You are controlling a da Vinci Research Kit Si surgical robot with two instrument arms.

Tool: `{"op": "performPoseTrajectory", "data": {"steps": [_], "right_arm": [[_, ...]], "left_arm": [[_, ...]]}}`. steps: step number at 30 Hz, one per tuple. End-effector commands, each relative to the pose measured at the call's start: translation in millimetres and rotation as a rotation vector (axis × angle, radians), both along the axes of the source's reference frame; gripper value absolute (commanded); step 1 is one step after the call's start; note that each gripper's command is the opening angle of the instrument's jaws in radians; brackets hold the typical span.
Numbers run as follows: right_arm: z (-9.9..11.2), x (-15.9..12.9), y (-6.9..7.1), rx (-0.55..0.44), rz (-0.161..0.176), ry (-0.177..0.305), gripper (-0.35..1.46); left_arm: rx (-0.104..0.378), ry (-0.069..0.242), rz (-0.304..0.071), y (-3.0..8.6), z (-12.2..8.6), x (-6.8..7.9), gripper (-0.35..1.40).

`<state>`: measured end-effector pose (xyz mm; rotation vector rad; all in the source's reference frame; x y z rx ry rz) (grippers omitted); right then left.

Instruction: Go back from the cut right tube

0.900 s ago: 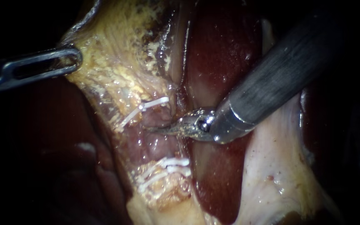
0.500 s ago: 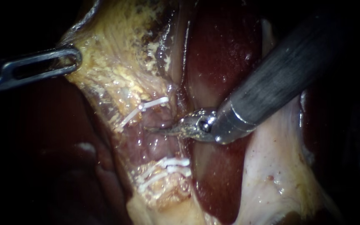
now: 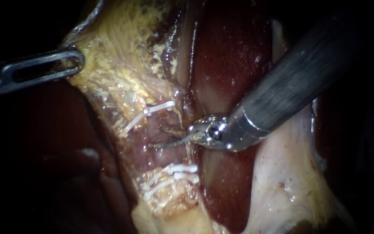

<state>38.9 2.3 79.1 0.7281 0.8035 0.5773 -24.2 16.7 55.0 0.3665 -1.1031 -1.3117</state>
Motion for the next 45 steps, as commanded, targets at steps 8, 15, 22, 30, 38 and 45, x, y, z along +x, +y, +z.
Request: {"op": "performPoseTrajectory", "data": {"steps": [8, 15, 22, 30, 38, 45], "right_arm": [[-2.5, -2.8, -1.2, -0.252, -0.118, 0.181, 1.38], [-5.4, -6.5, 1.1, -0.43, -0.137, 0.197, 1.43], [-9.5, -11.7, 4.7, -0.551, -0.124, 0.193, 1.43], [-12.3, -14.4, 6.0, -0.624, -0.121, 0.185, 1.43], [-12.2, -14.4, 5.7, -0.65, -0.145, 0.202, 1.43], [-12.2, -14.4, 5.6, -0.675, -0.161, 0.209, 1.43]], "left_arm": [[0.0, 0.0, -0.001, 0.1, 0.1, 0.0, -0.35], [-0.001, 0.001, -0.001, 0.0, 0.1, 0.0, -0.35], [-0.001, 0.001, -0.001, 0.0, 0.3, 0.0, -0.35], [-0.005, 0.002, -0.003, -0.1, 1.0, -0.3, -0.35], [0.013, 0.016, 0.012, -1.1, 6.6, -3.5, -0.35], [0.053, 0.015, 0.064, -2.1, 11.3, -9.6, -0.35]]}}
